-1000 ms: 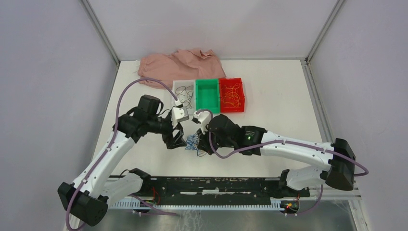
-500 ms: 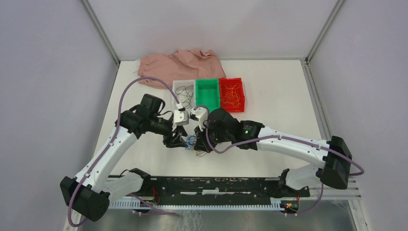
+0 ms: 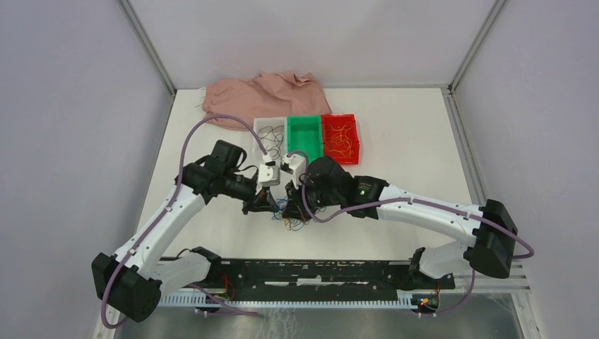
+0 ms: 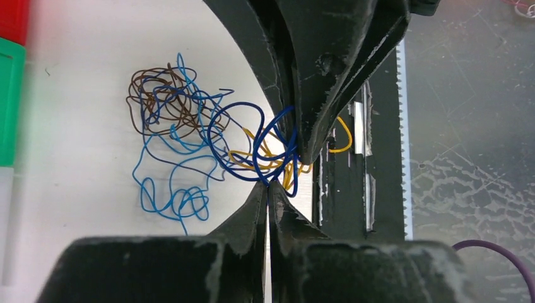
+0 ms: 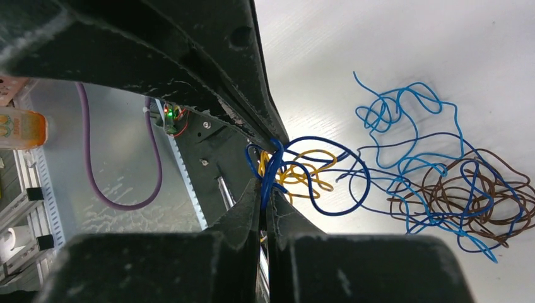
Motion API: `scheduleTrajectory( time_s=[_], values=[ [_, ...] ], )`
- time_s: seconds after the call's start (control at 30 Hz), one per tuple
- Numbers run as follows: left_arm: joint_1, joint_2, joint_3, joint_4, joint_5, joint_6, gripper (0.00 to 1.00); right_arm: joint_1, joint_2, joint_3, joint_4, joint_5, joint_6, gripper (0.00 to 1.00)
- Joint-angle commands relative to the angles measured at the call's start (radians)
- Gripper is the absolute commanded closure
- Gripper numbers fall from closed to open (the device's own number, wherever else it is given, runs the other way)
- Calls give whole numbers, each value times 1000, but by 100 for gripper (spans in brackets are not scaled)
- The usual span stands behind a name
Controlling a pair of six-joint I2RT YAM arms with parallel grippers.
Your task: Untangle the cables
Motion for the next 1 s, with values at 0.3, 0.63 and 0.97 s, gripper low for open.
scheduleTrajectory(
  time_s=[0.3,0.63,0.97],
  values=[
    [-12,-47,87,196,-219,-138,97,-96,-183,-190,168,-51,115,84],
    [-13,-107,80,303,-383,-243,97,-145,-274,-290,142,27,143,67],
    [-12,-124,81,325,-423,-252,97,13,-112,-268,174,172,17,52]
  ],
)
